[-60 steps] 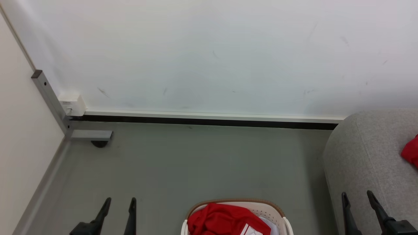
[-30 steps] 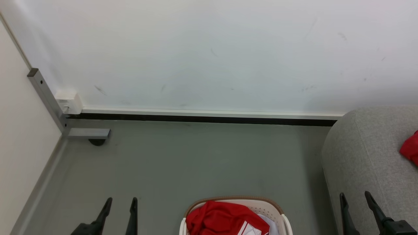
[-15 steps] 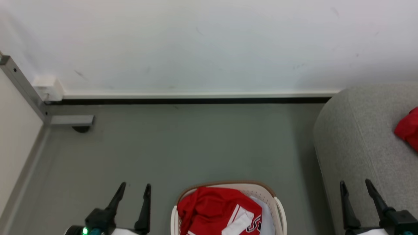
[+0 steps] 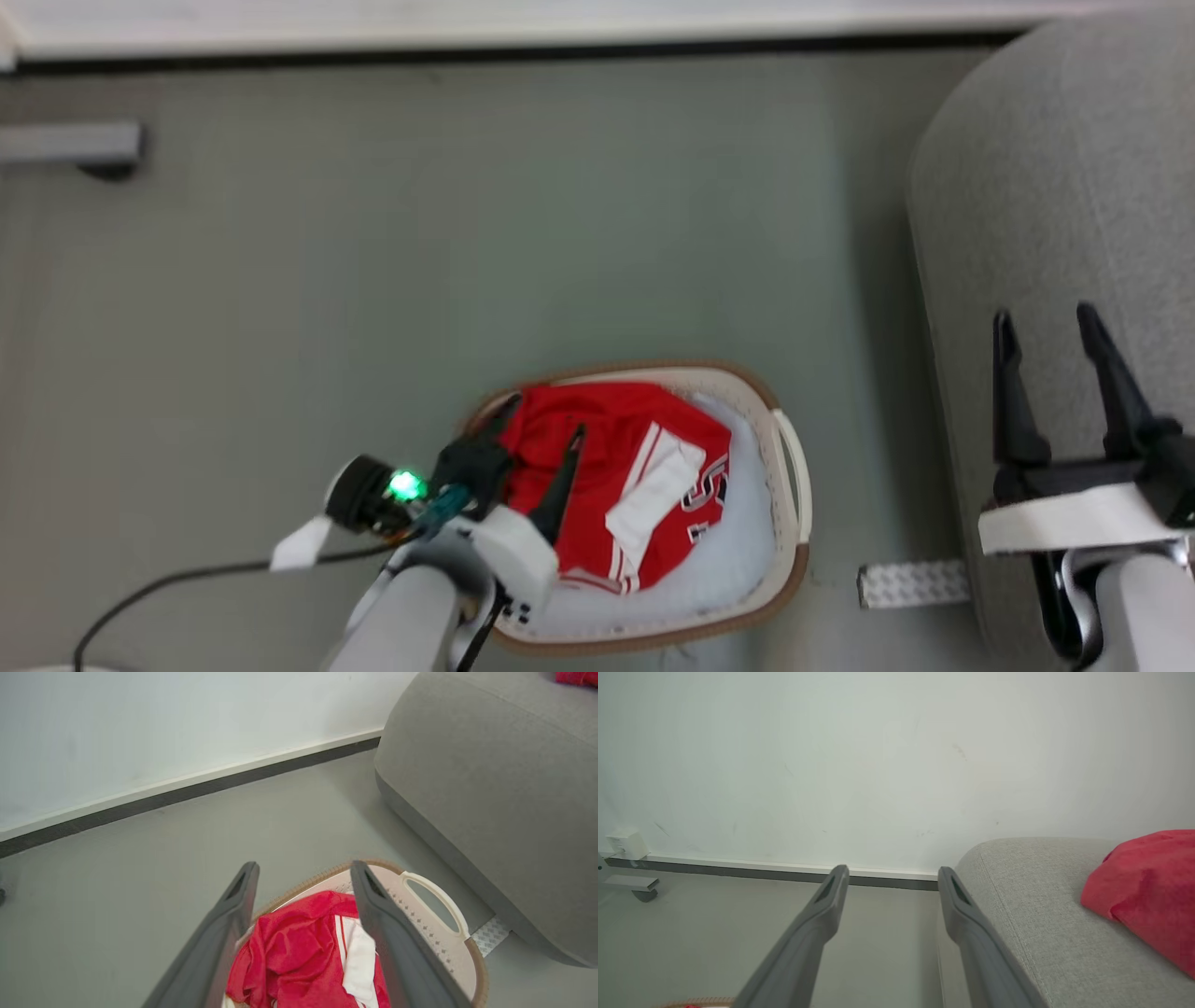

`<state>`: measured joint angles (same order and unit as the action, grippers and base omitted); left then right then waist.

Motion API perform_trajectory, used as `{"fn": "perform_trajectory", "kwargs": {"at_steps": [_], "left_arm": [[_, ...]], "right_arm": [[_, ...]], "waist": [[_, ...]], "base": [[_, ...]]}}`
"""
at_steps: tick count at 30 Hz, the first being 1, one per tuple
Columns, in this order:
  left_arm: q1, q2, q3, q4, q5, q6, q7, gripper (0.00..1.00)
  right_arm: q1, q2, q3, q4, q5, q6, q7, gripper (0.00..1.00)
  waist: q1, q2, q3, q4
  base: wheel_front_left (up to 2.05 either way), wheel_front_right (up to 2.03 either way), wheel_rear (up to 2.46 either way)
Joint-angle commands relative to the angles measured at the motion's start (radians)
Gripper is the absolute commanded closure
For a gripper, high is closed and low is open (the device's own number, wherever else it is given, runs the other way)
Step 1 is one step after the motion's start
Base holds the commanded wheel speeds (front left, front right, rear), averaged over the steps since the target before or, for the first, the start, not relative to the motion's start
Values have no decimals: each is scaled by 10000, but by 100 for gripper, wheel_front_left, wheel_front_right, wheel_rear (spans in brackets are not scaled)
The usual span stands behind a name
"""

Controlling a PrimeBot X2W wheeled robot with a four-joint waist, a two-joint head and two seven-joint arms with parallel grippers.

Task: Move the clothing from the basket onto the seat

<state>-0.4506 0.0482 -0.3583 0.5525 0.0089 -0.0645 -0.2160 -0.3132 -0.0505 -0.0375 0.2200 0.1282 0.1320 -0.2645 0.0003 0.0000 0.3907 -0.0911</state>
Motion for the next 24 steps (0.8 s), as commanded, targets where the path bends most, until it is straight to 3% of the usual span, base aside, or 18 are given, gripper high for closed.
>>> {"fn": "perform_trajectory", "kwargs": {"at_steps": [1, 8, 14, 18, 24], "left_arm": [[-288, 50, -99, 134, 115, 7, 96, 0], [-1960, 54, -1778, 1444, -689, 117, 1435, 0], [-3338, 57, -2597, 2452, -1474, 909, 2401, 0], [-4172, 53, -2987, 3113, -1939, 1325, 2719, 0], [-5102, 51, -3538, 3893, -2529, 1389, 2836, 0]], "right_arm": [[-233, -4, 34, -96, 129, -25, 3, 0], [-1240, 2, 248, -695, 317, -24, 3, 0], [-1786, 0, 543, -1325, 629, -25, 3, 0], [-2038, 2, 832, -1757, 841, -25, 2, 0], [-2275, 0, 1034, -2240, 886, -24, 3, 0]], "waist": [[-3, 0, 1369, -426], [-3, 0, 2983, -733], [-3, 0, 4227, -966], [-3, 0, 4964, -1118], [-3, 0, 5827, -1270]], "base": [[0, 0, 0], [0, 0, 0], [0, 0, 0], [0, 0, 0], [0, 0, 0]]}}
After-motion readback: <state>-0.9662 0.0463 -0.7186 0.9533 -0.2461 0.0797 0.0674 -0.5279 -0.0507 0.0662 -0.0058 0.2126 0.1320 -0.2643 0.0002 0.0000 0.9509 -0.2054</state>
